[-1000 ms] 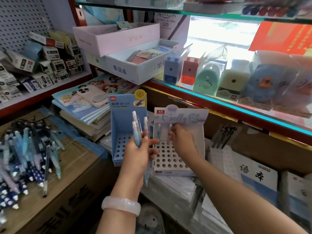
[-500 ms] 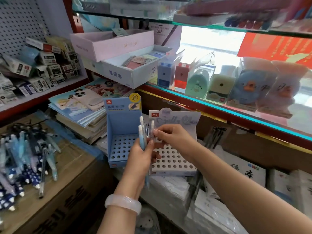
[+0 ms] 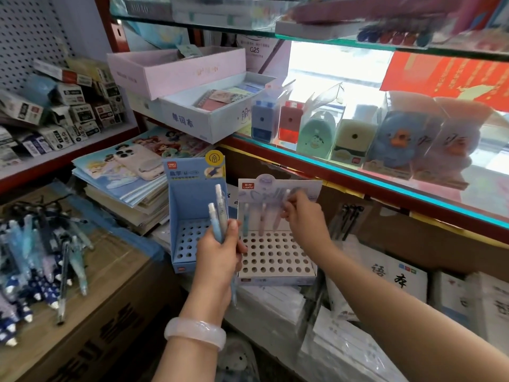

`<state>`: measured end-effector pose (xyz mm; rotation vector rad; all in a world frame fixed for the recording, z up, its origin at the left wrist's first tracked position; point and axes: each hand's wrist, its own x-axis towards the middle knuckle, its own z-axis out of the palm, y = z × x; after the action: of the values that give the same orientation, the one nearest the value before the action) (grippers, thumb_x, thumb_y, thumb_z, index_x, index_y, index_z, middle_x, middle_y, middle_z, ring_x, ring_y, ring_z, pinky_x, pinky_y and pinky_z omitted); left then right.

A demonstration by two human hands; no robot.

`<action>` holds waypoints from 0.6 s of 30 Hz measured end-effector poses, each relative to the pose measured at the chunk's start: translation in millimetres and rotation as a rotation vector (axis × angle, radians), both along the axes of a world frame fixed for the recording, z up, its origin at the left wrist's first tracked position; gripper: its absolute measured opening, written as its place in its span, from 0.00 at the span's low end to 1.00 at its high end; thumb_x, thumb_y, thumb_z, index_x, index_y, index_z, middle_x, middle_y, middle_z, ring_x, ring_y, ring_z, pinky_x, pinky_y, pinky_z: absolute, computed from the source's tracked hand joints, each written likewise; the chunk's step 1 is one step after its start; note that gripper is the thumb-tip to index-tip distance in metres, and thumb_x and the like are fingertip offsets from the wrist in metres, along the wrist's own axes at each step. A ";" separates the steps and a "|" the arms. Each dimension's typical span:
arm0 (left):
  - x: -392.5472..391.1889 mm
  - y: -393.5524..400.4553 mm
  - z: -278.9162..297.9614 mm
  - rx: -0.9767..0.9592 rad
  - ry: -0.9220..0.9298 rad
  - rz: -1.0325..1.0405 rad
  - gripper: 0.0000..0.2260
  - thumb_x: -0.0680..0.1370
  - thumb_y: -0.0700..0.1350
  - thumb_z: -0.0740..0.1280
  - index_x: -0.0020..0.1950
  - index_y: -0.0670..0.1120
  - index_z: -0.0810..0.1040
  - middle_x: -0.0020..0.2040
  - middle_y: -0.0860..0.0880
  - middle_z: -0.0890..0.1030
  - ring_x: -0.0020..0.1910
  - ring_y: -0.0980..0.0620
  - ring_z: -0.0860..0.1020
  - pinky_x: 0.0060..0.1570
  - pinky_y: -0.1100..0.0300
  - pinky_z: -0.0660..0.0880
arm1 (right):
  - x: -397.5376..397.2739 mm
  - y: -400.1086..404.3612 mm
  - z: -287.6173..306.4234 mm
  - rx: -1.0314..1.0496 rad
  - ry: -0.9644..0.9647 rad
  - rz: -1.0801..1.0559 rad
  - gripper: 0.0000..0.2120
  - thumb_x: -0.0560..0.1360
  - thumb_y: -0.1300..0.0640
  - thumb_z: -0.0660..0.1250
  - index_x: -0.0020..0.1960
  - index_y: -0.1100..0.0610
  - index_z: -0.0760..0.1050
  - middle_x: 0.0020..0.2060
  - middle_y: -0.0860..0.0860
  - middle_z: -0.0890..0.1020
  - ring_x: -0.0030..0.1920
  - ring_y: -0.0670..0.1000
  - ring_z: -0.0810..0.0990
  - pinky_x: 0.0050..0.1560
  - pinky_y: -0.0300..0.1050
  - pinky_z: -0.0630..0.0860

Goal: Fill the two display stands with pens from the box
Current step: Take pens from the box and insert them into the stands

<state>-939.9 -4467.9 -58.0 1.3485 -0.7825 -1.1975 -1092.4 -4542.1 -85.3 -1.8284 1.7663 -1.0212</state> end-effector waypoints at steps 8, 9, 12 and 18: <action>-1.5 -4.9 4.1 -0.067 0.014 -0.032 0.07 0.80 0.45 0.60 0.45 0.49 0.76 0.30 0.49 0.71 0.24 0.57 0.67 0.22 0.69 0.65 | 14.7 -9.1 -15.0 -0.008 0.047 0.041 0.02 0.80 0.59 0.58 0.51 0.55 0.69 0.41 0.46 0.75 0.44 0.47 0.77 0.45 0.43 0.78; -1.7 -5.1 4.6 -0.076 0.015 -0.039 0.07 0.80 0.45 0.60 0.46 0.49 0.76 0.30 0.49 0.71 0.24 0.57 0.67 0.23 0.69 0.65 | 15.1 -10.4 -16.5 0.006 0.064 0.040 0.03 0.80 0.58 0.58 0.52 0.55 0.70 0.42 0.47 0.76 0.44 0.47 0.78 0.45 0.43 0.78; -1.2 -5.2 4.3 -0.093 0.012 -0.053 0.06 0.80 0.46 0.60 0.46 0.49 0.77 0.30 0.49 0.71 0.25 0.57 0.67 0.24 0.68 0.64 | 15.8 -15.8 -27.1 0.052 0.141 0.043 0.02 0.80 0.57 0.57 0.52 0.54 0.69 0.41 0.47 0.75 0.40 0.44 0.75 0.38 0.36 0.72; -0.7 -3.0 7.4 -0.099 0.077 -0.092 0.06 0.79 0.48 0.60 0.49 0.51 0.76 0.30 0.49 0.73 0.25 0.57 0.67 0.24 0.67 0.65 | 19.5 -26.3 -39.2 0.188 0.248 -0.001 0.07 0.79 0.61 0.60 0.56 0.55 0.70 0.44 0.50 0.77 0.43 0.48 0.78 0.44 0.42 0.77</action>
<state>-940.6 -4470.9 -50.6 1.1898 -0.8447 -1.2589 -1072.9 -4568.4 -124.5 -1.8988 1.9306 -0.6246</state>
